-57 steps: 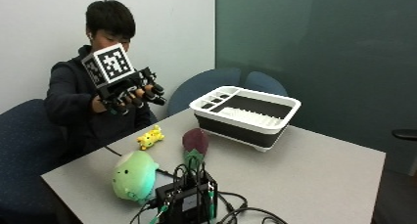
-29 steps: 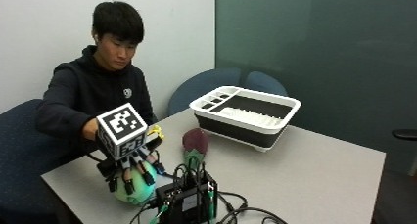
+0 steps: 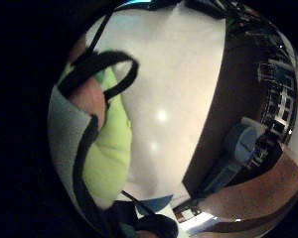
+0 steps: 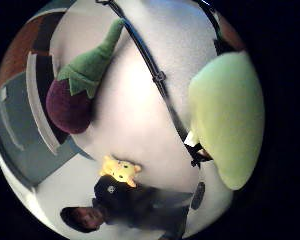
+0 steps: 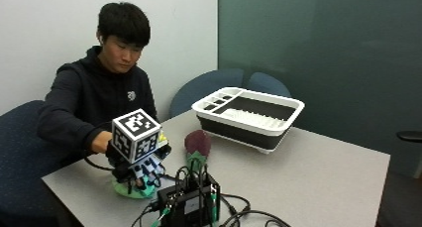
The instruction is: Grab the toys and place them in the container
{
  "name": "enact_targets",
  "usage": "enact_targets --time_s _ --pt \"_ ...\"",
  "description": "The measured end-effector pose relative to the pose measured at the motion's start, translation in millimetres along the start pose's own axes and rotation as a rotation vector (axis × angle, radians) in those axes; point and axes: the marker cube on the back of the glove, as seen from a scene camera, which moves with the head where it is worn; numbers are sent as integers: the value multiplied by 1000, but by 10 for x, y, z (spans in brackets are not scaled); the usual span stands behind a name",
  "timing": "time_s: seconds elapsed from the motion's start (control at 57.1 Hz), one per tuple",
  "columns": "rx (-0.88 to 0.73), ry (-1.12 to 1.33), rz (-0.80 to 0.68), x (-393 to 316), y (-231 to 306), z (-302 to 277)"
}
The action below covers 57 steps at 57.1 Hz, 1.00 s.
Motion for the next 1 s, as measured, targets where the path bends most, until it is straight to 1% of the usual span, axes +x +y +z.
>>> enact_targets --time_s 0.123,0.228,0.333,0.49,0.578,0.648,0.718,0.771,0.841,0.911,0.963,0.998 --pt "98 16 -19 -175 117 -91" --pt "167 -89 -115 -558 403 -309" --pt "246 -167 -243 -944 592 -916" --pt "429 -218 -405 -1953 921 -1675" --pt "486 -331 -489 -2518 827 -2149" --pt "524 -395 -443 -2851 593 -2400" --pt "524 -450 -398 -3062 288 -2577" --pt "510 -421 -378 -3336 132 -2556" --pt "478 -312 -347 -3756 26 -2342" --pt "380 -202 -385 -4044 37 -2067" --pt "340 -197 -411 -4018 48 -2017" --pt "336 -244 -390 -3798 -20 -2122"
